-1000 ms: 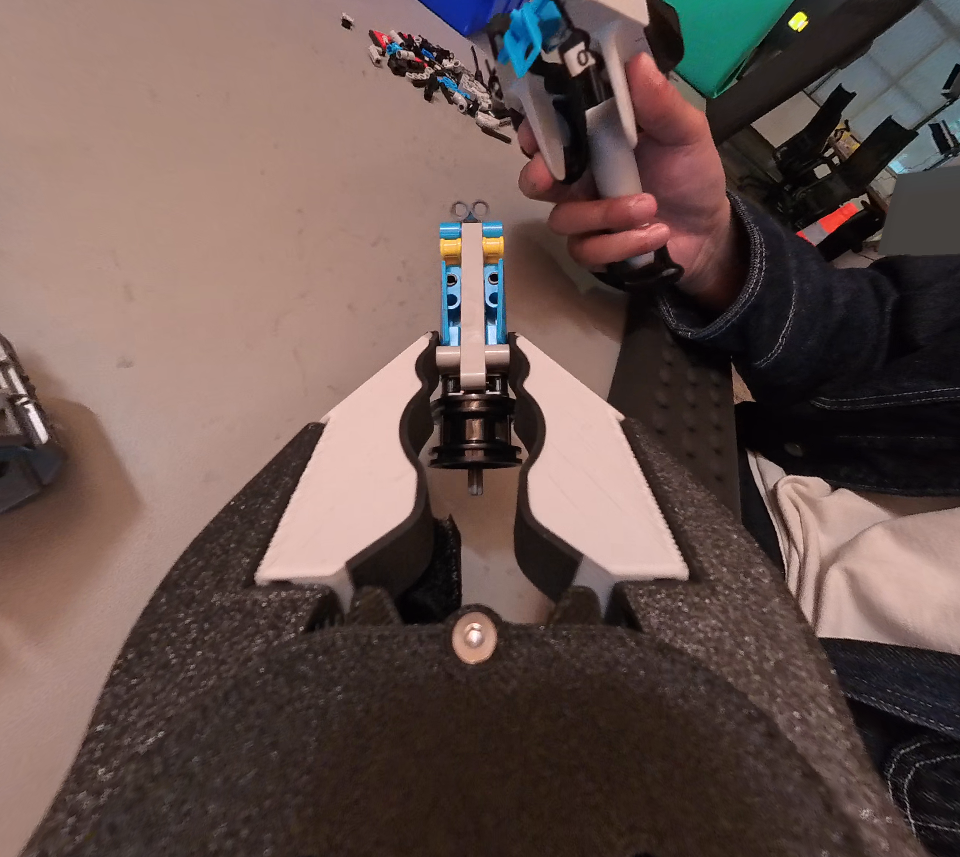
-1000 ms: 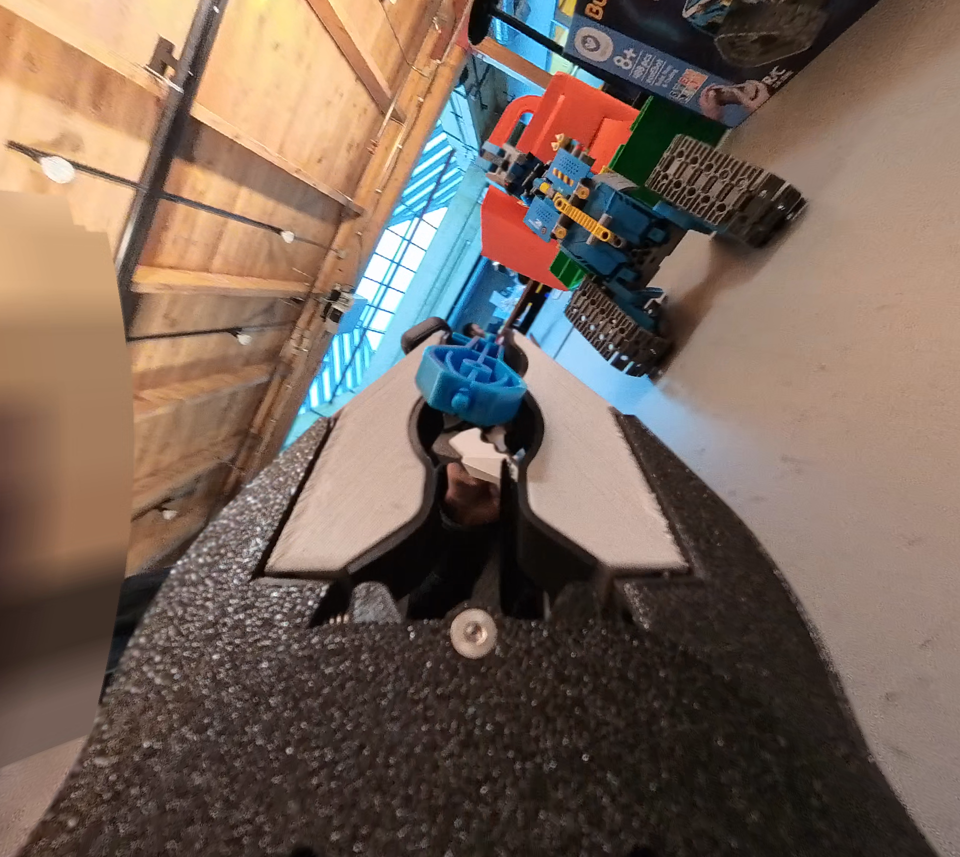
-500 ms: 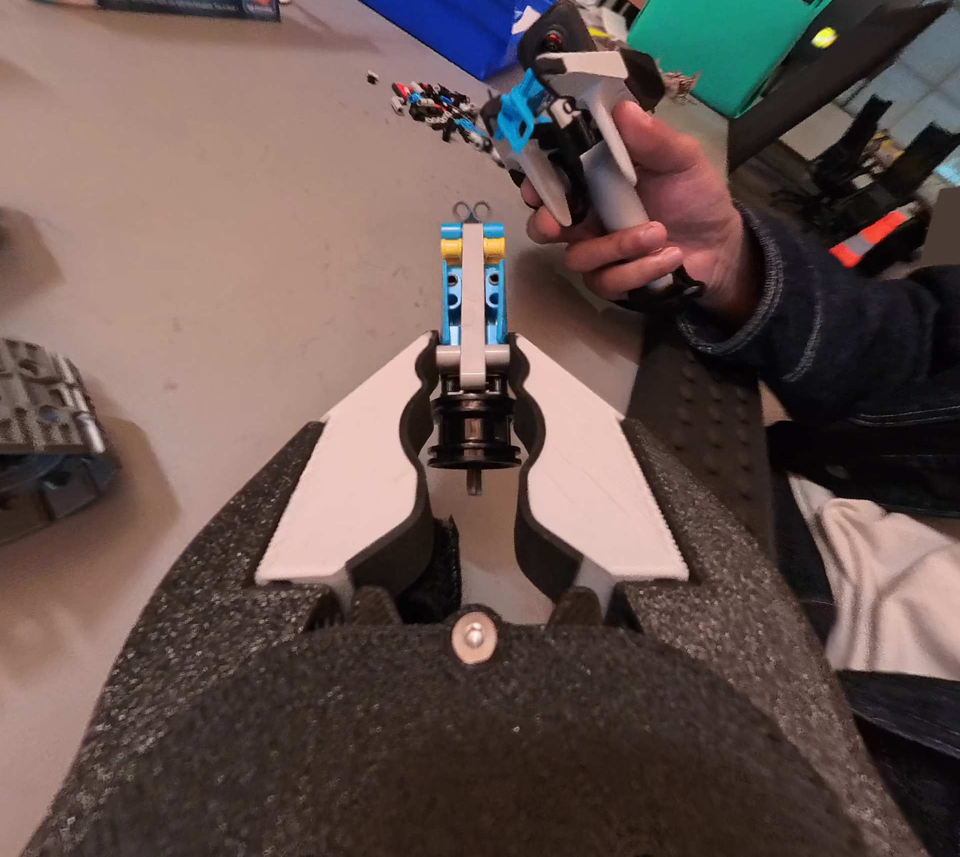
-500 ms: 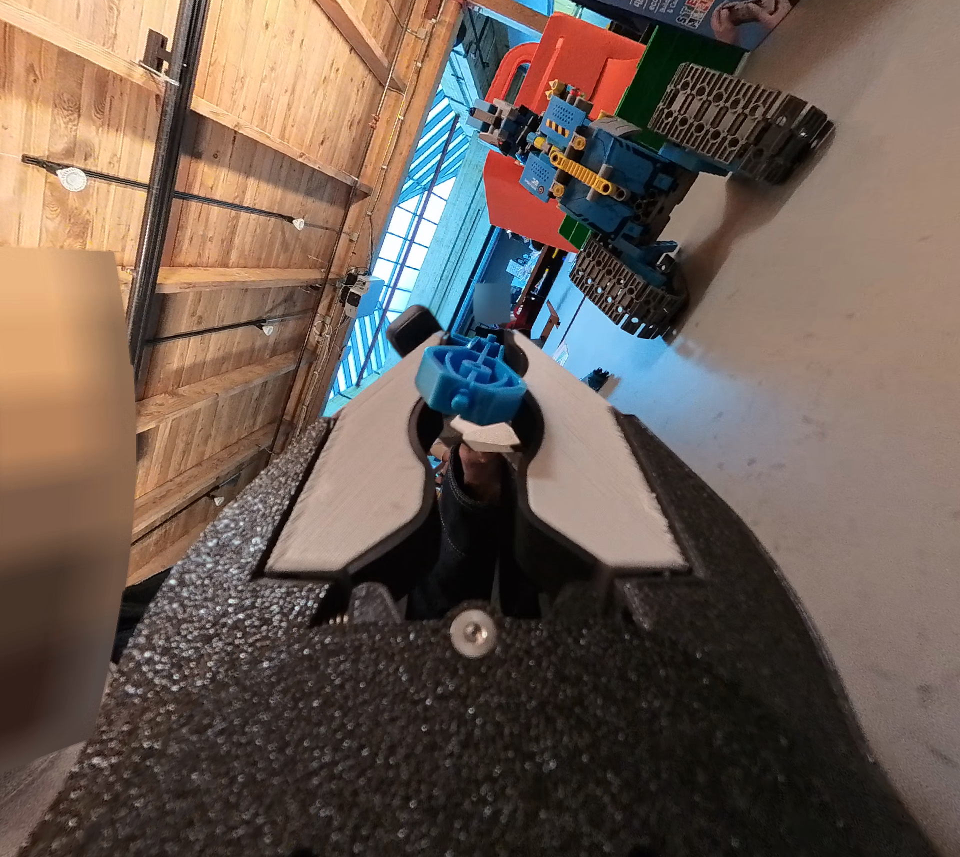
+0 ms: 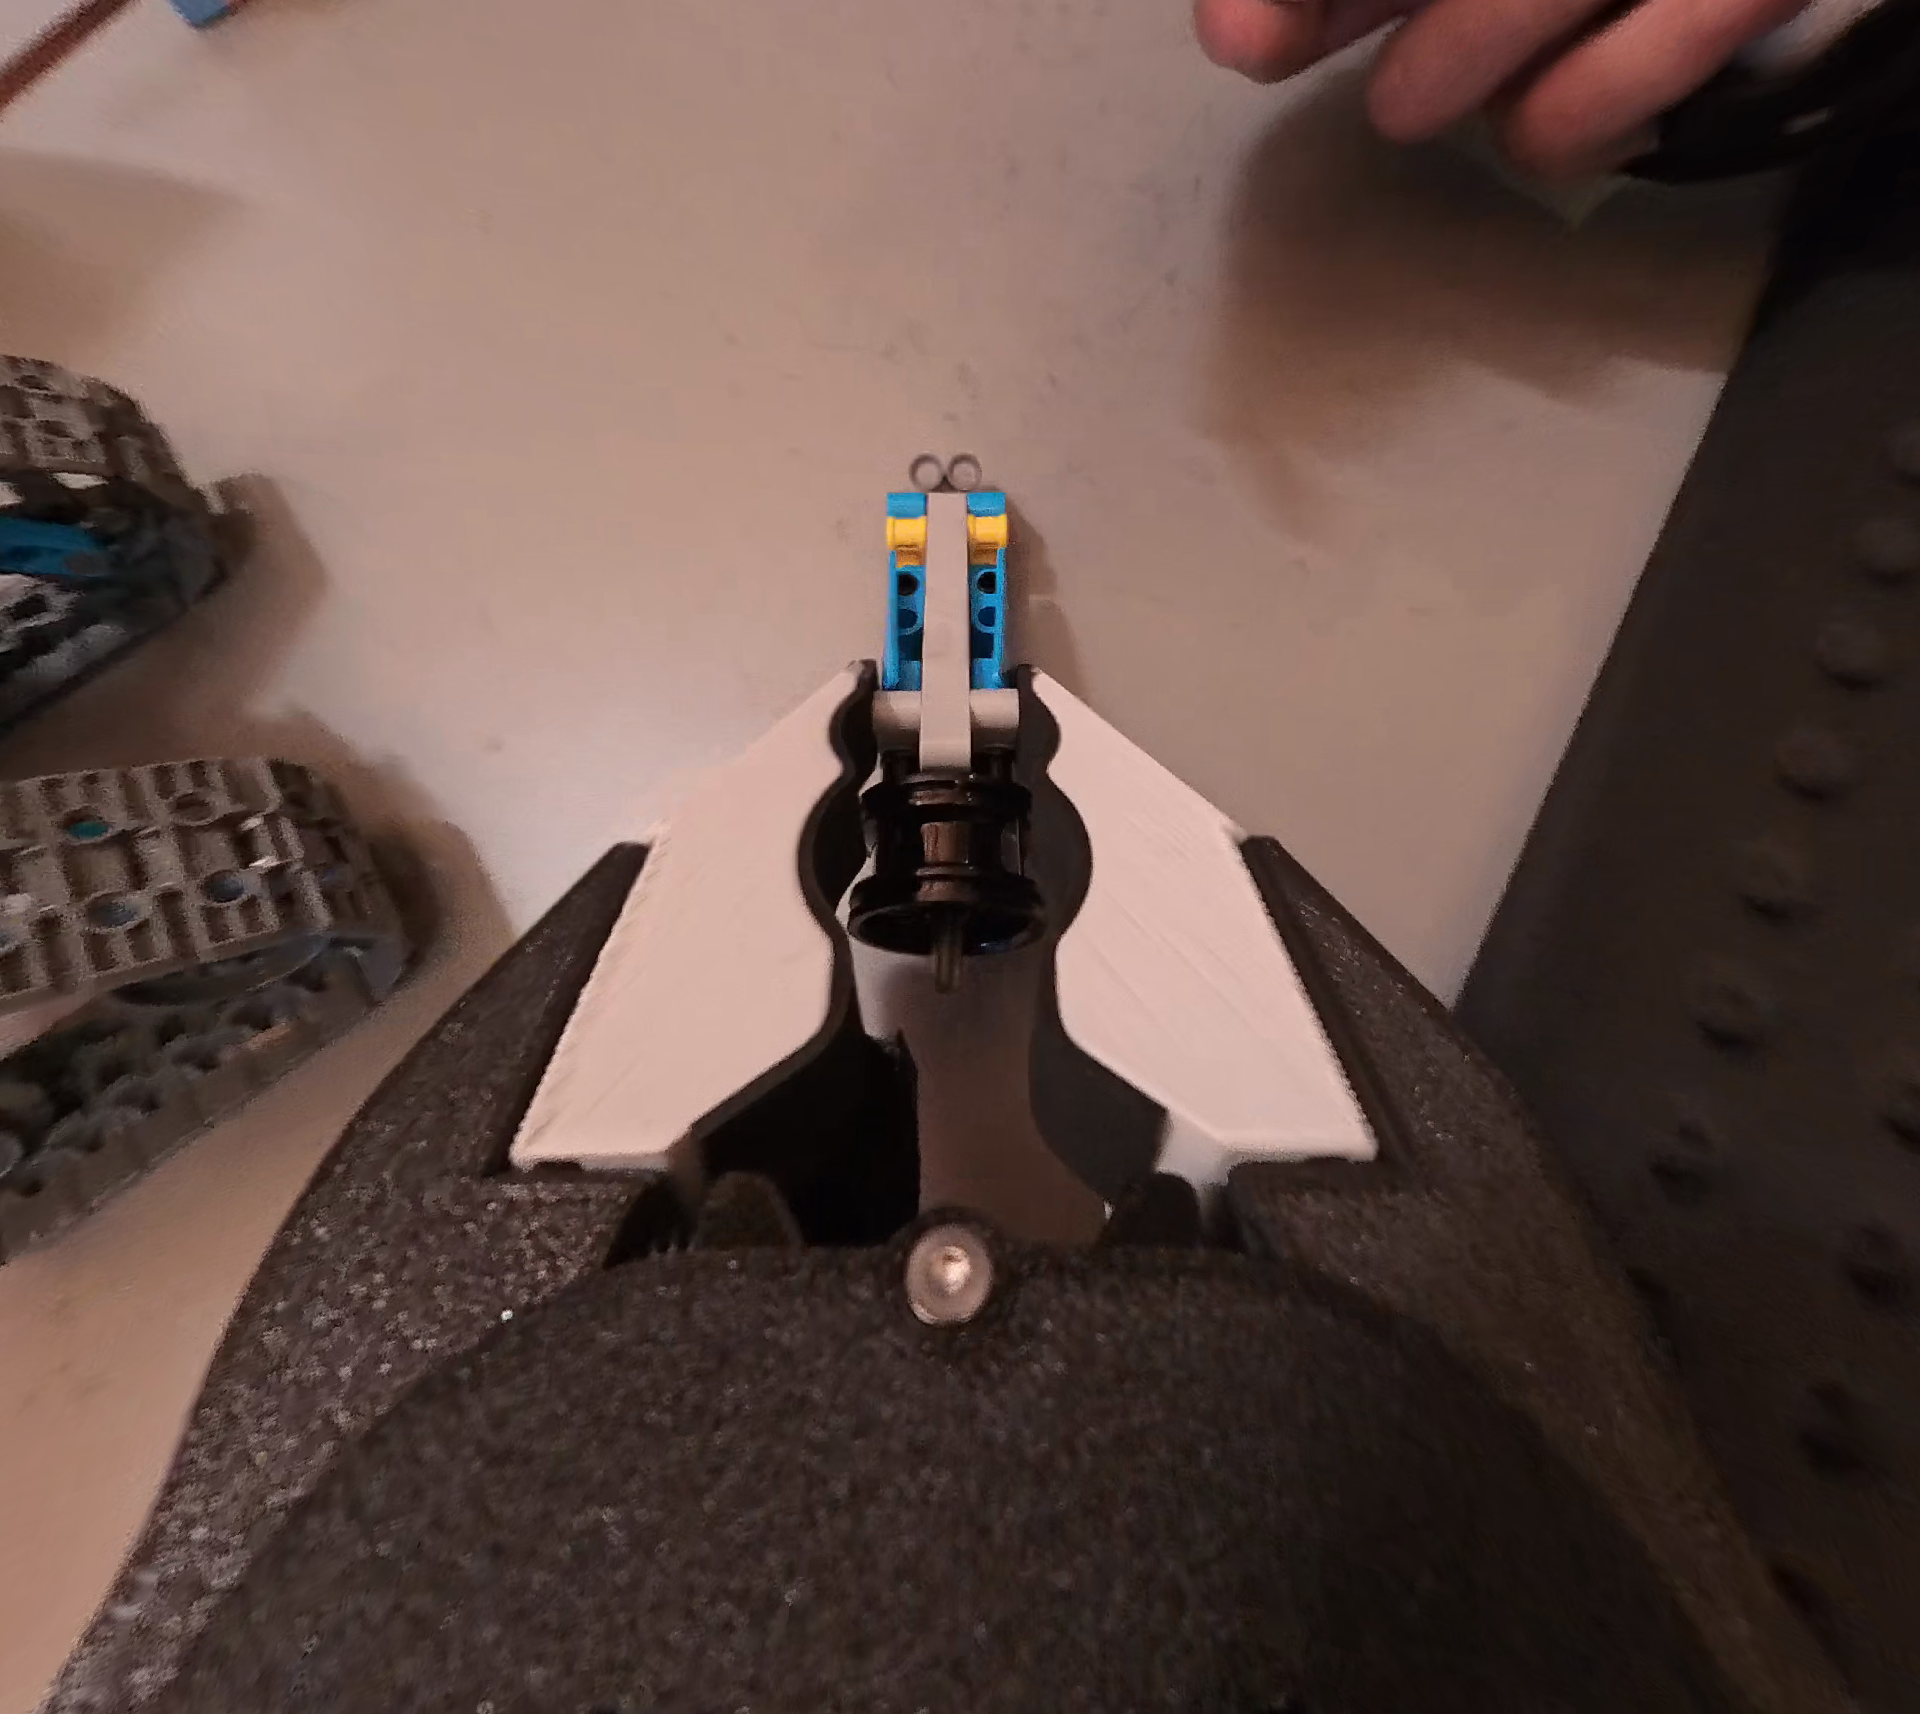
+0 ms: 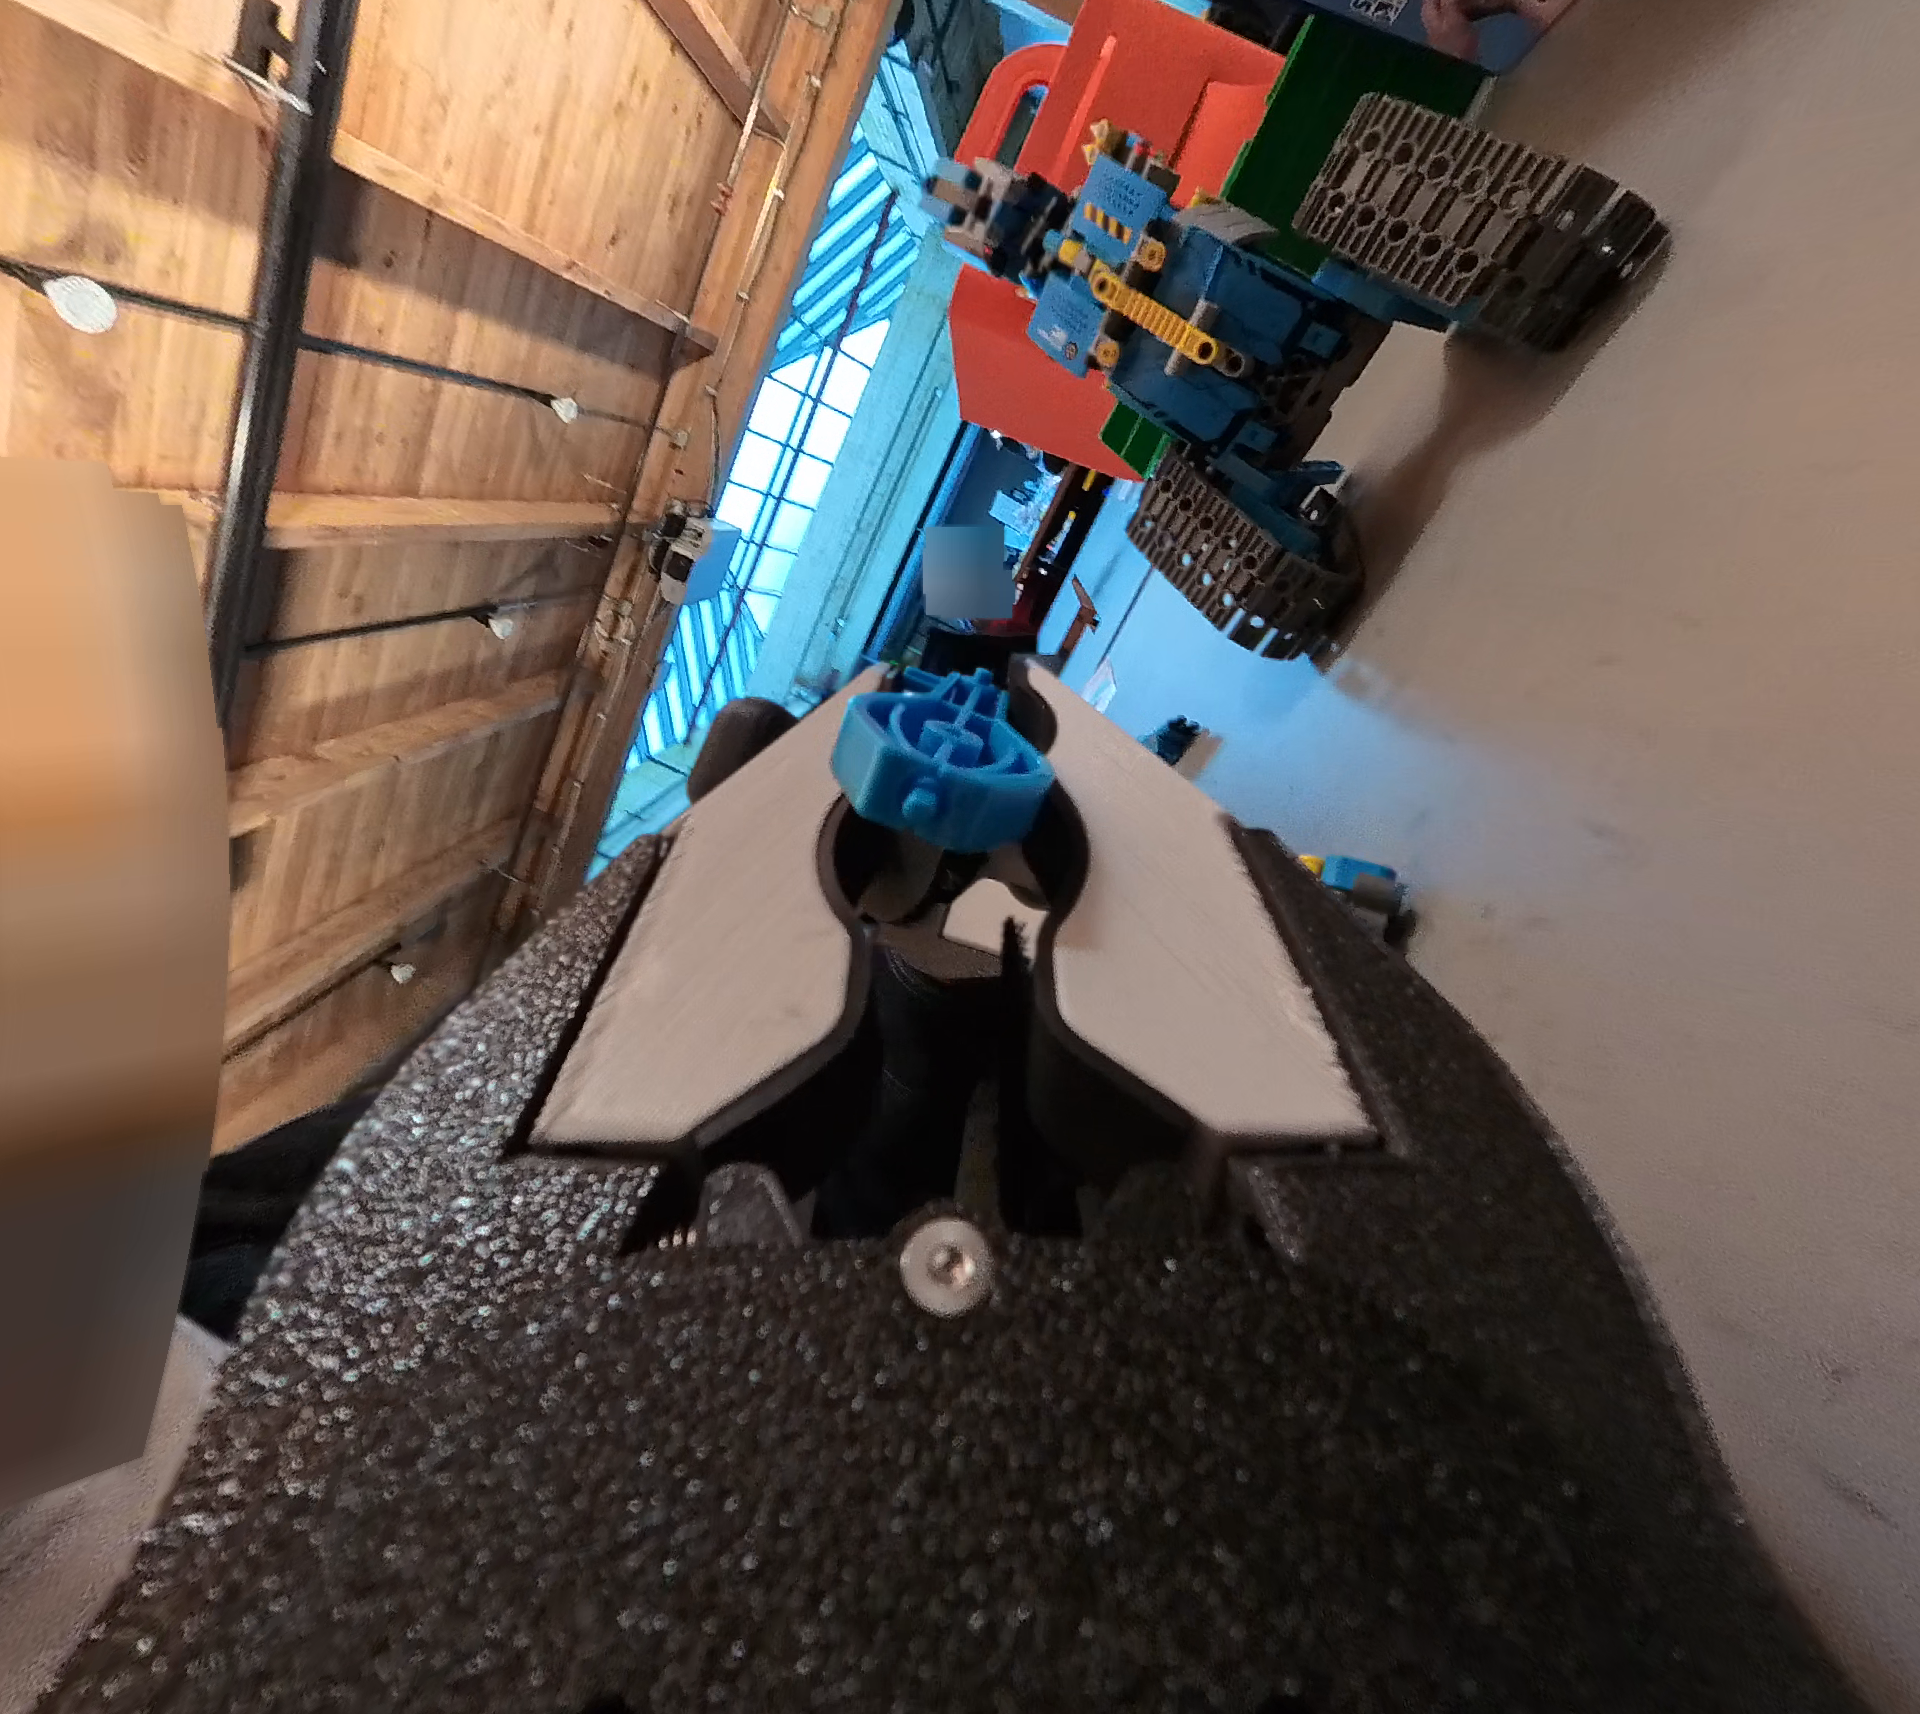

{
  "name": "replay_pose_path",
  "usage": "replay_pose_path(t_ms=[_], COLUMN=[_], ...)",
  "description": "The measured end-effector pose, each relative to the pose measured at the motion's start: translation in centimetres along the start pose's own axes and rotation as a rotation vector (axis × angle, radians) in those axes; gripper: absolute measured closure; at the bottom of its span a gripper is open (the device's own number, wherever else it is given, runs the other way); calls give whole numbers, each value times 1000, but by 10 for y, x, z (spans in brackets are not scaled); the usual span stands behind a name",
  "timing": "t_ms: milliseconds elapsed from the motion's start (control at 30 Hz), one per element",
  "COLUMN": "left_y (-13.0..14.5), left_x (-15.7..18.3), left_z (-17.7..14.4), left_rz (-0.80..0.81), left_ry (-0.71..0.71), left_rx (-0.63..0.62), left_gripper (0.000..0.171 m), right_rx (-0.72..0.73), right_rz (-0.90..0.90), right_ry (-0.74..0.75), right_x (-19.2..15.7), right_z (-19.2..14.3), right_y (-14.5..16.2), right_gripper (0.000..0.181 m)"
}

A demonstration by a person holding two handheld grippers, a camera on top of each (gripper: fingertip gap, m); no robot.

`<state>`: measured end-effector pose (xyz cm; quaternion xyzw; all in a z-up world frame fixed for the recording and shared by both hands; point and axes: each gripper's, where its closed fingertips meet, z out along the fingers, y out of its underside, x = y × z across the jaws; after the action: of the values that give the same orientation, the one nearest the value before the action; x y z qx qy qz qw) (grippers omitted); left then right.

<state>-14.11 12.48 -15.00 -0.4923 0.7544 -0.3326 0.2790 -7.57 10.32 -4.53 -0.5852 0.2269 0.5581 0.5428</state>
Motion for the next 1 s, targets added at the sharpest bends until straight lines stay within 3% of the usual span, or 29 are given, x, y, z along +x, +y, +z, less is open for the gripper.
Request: replay_pose_path(t_ms=[133, 167, 200, 300, 400, 500, 767, 933, 1000], left_y=[6, 4, 0, -37, -67, -73, -76, -76, -77], left_x=[1, 0, -1, 2, 11, 12, 13, 15, 14], left_z=[5, 4, 2, -16, -30, -32, -37, -38, -40], left_rz=[26, 41, 49, 31, -31, -17, -128, -96, -168], left_ry=[-19, -35, -56, -86, -63, -97, 15, 6, 61], left_rx=[-47, -38, -7, 203, 355, 381, 424, 426, 440], left_gripper=[146, 138, 128, 121, 133, 154, 159, 165, 167], right_rx=[-85, -113, -142, -231, -312, -342, -317, -284, -285], right_rz=[-109, -149, -187, -313, -380, -441, -671, -580, -723], right_ry=[85, 111, 132, 180, 139, 134, 187, 155, 176], right_x=[6, 8, 10, 12, 3, 0, -7, -11, -13], right_z=[7, 9, 11, 18, 27, 30, 32, 28, 30], right_y=[15, 19, 24, 41, 60, 67, 63, 56, 58], right_gripper=[163, 163, 163, 162, 163, 162, 164, 164, 162])
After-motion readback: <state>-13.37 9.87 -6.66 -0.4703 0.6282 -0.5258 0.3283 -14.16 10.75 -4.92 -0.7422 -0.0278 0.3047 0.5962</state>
